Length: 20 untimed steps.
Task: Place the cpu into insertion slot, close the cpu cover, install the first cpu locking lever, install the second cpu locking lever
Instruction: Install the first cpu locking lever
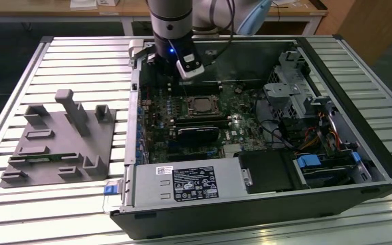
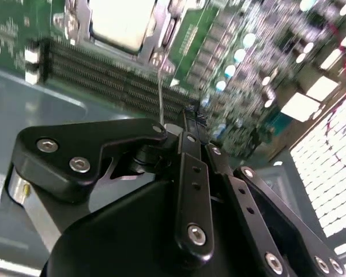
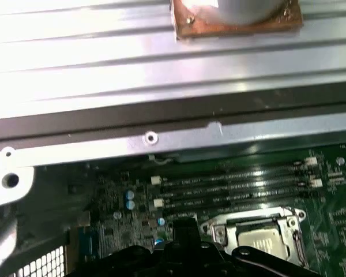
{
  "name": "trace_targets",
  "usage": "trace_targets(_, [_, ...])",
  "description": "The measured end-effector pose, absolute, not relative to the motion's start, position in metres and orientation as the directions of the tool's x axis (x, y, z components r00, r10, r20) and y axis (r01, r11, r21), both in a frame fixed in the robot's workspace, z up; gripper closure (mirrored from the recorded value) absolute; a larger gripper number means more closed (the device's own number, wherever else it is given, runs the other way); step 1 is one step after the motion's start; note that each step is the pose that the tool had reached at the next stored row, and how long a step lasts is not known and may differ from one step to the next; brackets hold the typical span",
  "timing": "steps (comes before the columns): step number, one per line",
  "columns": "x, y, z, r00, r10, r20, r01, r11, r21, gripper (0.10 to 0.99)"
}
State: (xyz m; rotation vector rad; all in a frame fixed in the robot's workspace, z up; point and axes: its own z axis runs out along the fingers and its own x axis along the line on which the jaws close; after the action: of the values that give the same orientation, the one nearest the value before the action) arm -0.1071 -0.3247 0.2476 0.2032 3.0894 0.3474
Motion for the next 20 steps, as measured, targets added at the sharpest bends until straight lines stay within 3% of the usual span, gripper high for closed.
trace_targets(2, [-0.107,-0.325,0.248,-0.991,0.132,-0.009,0.126,0.963,0.238,0.98])
trace_targets(20, [-0.058,-0.325,0.248,-0.991,0.132,-0.003,0.128,0.963,0.238,0.98])
